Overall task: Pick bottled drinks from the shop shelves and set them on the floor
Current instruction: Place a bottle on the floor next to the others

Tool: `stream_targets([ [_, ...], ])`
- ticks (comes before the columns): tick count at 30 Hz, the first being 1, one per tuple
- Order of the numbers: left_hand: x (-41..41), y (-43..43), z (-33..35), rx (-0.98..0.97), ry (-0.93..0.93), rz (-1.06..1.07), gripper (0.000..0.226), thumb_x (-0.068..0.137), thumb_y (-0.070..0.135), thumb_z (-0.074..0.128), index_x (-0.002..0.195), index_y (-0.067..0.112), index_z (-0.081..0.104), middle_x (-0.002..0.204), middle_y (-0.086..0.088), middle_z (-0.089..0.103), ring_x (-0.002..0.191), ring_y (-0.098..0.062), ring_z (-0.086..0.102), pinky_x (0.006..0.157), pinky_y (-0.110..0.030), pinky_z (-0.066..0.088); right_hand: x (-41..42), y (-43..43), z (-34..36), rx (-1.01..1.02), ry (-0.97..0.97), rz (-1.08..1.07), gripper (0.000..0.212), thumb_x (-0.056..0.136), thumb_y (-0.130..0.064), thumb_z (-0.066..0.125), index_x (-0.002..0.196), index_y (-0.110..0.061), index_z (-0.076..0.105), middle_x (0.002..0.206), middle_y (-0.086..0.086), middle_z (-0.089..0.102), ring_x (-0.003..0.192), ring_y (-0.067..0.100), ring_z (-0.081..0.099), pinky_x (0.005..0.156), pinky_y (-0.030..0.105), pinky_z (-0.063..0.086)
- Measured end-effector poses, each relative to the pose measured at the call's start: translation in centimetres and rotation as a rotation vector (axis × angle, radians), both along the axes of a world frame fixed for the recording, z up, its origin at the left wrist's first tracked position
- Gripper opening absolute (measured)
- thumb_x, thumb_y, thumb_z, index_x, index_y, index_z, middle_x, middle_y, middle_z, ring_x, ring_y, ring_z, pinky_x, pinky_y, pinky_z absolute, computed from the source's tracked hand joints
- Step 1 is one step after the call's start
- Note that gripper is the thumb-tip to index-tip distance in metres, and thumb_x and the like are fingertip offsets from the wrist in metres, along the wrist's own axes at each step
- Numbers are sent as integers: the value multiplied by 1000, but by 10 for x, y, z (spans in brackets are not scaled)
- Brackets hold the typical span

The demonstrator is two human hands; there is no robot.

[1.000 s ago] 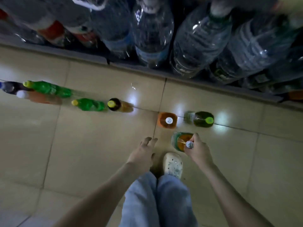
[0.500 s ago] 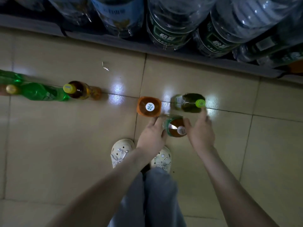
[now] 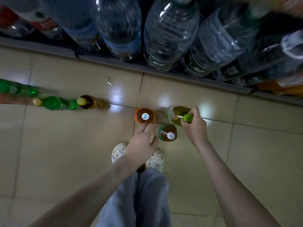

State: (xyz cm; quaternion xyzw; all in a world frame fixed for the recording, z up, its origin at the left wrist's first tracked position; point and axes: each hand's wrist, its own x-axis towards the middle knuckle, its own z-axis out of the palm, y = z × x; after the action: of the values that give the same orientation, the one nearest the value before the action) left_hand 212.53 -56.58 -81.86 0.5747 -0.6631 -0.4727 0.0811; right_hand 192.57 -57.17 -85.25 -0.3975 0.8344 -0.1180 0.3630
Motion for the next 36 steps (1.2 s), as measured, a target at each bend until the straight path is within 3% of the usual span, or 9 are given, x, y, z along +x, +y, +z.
stream_targets([
  [2, -5, -8, 46, -35, 21, -40, 39, 88, 16, 62, 126, 15, 54, 124, -5, 55, 96, -19, 58, 72, -15, 36, 1, -3, 67, -22, -13, -2, 27, 82, -11, 67, 88, -19, 42, 66, -7, 53, 60, 13, 54, 47, 21, 33],
  [4, -13, -17, 98, -85, 80, -114, 55, 82, 17, 71, 132, 11, 51, 129, -9, 52, 106, -19, 56, 85, -13, 37, 4, -6, 148, -43, -26, 49, 28, 80, -13, 68, 87, -21, 41, 65, -9, 53, 57, 6, 52, 45, 16, 35],
  [8, -23, -42, 223, -244, -94, -358, 106, 71, 44, 78, 152, 25, 12, 150, -8, 32, 135, -27, 35, 114, -52, 21, 19, -17, 318, -137, -90, 147, 32, 78, -20, 70, 82, -27, 40, 59, -12, 52, 50, -1, 49, 46, 12, 35],
  [10, -22, -55, 289, -360, -138, -305, 106, 66, 48, 80, 151, 21, 22, 146, -6, 41, 130, -27, 45, 113, -60, 15, 23, -22, 398, -207, -127, 173, 34, 77, -24, 72, 79, -31, 39, 56, -14, 54, 54, -4, 52, 46, 12, 36],
  [14, -5, -80, 414, -357, 96, -182, 98, 66, 44, 82, 144, 17, 30, 140, 1, 46, 130, -17, 44, 115, -44, 25, 37, -42, 533, -386, -145, 265, 34, 75, -31, 74, 81, -30, 40, 61, -12, 58, 63, 0, 54, 52, 16, 39],
  [17, 13, -103, 491, -335, 250, -134, 94, 62, 39, 88, 133, 33, 27, 129, 7, 52, 116, -8, 54, 93, -28, 46, 54, -65, 606, -543, -124, 370, 36, 76, -33, 74, 78, -28, 39, 60, -10, 54, 58, 3, 51, 49, 18, 36],
  [22, 41, -145, 563, -558, 131, -111, 93, 62, 44, 86, 131, 26, 27, 123, 7, 49, 101, -13, 58, 66, -15, 32, 77, -98, 670, -754, -124, 495, 31, 78, -32, 74, 79, -25, 44, 66, -11, 57, 59, 5, 52, 50, 16, 35],
  [28, 99, -216, 602, -768, 133, -30, 85, 72, 25, 82, 140, 11, 33, 131, -7, 50, 116, -24, 53, 80, -12, 33, 132, -163, 695, -926, -193, 495, 28, 81, -31, 74, 85, -33, 46, 78, -14, 60, 69, 1, 58, 55, 9, 41],
  [36, 172, -304, 603, -989, -93, -171, 90, 60, 13, 90, 132, -8, 40, 129, -27, 50, 118, -44, 52, 92, -46, 48, 199, -235, 673, -1014, -224, 440, 31, 82, -28, 75, 90, -36, 46, 82, -16, 60, 75, 1, 60, 64, 11, 45],
])
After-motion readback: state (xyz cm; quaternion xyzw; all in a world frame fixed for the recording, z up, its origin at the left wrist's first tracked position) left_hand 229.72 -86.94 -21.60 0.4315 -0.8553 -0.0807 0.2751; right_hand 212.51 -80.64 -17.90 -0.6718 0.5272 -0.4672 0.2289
